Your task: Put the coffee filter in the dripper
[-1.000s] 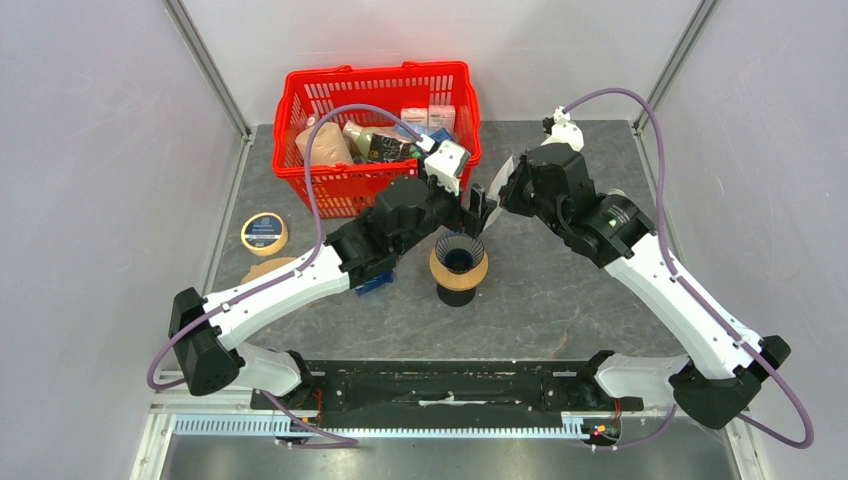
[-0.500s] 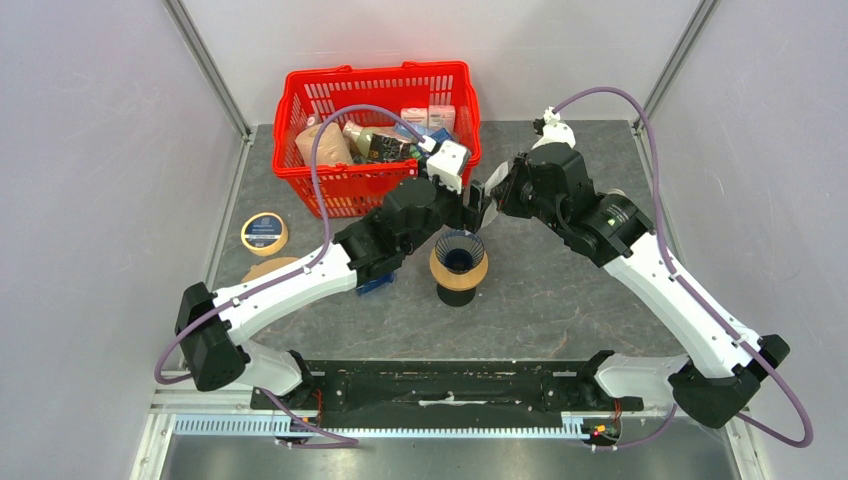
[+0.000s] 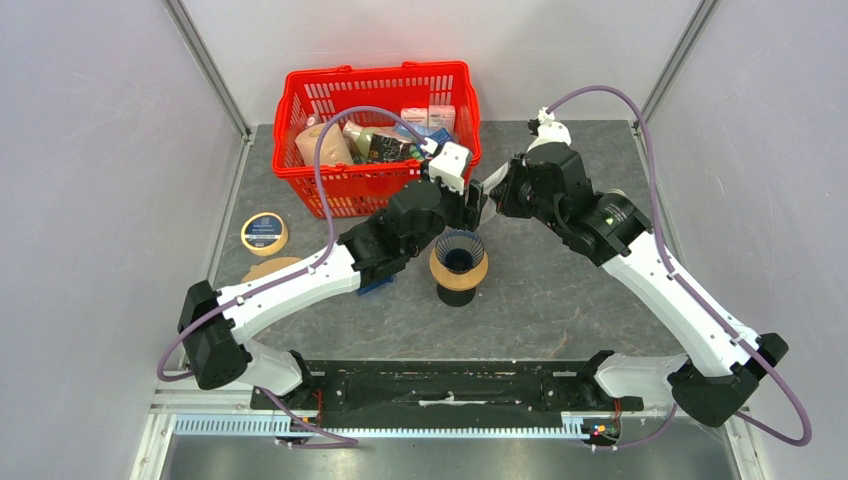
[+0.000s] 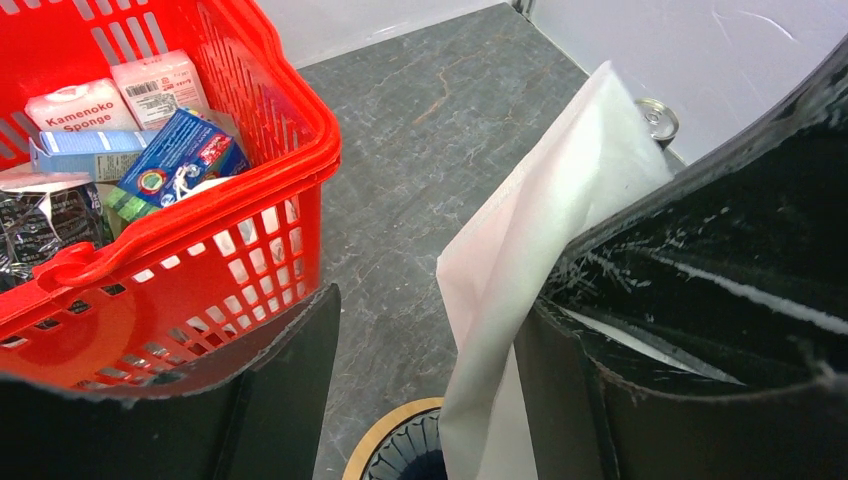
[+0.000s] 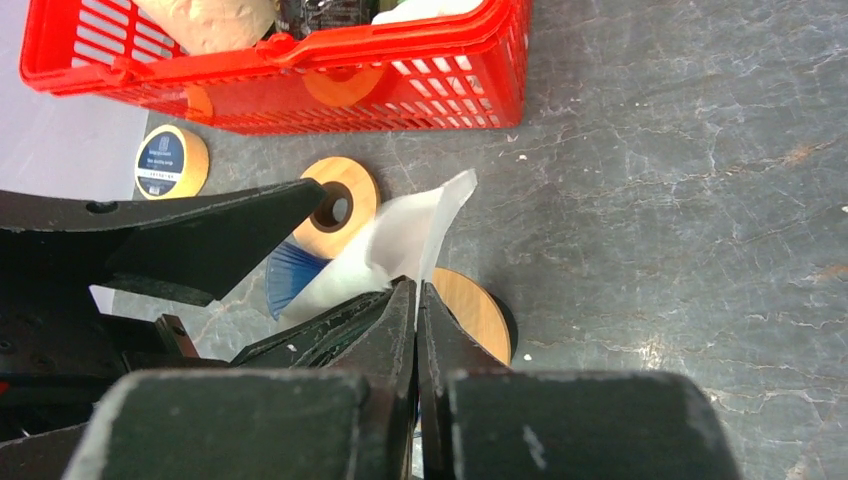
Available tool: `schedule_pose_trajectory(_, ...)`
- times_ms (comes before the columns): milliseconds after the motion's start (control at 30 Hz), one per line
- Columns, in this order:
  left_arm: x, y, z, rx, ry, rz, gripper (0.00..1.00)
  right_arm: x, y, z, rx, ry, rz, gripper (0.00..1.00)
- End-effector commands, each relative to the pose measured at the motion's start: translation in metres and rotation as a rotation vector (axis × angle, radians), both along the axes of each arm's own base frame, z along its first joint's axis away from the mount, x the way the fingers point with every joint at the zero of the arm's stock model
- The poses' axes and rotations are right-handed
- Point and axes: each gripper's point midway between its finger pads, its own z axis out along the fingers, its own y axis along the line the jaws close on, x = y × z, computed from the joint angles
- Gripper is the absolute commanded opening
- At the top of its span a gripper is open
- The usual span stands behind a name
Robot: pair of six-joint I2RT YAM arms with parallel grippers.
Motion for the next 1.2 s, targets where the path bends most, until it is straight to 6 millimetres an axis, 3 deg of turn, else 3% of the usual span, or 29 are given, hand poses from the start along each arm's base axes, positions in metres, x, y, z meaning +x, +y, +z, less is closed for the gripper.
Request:
schedule_pose_trajectory(0, 0.005, -0.002, 0.025, -0.043, -0.064, 0.017, 0.69, -0.001, 0.011, 0.006, -0.021, -0.022, 0.085, 0.0)
schedule_pose_trajectory(167, 0.003, -0.003, 0.028, -0.056, -0.064, 0.008, 0.64, -0.002, 0.007, 0.001, -0.073, -0.019, 0.099, 0.0)
schedule_pose_trajectory(467, 0.004, -0.007, 0.02, -0.019, -0.057, -0.008, 0.3, -0.006, 0.005, 0.007, -0.07, -0.044, 0.116, 0.0)
schedule_pose_trajectory(667, 0.012, 0.012, 0.025, 0.027, -0.096, 0.08, 0.04, -0.006, -0.01, 0.0, -0.153, -0.027, 0.088, 0.0)
schedule_pose_trajectory(1033, 0.01, 0.024, 0.014, 0.228, -0.178, 0.033, 0.02, -0.011, -0.038, -0.011, -0.382, -0.003, 0.116, 0.0)
schedule_pose_trajectory(1167, 0.007, 0.032, -0.005, 0.325, -0.167, 0.019, 0.02, -0.014, -0.048, -0.011, -0.441, -0.006, 0.125, 0.0)
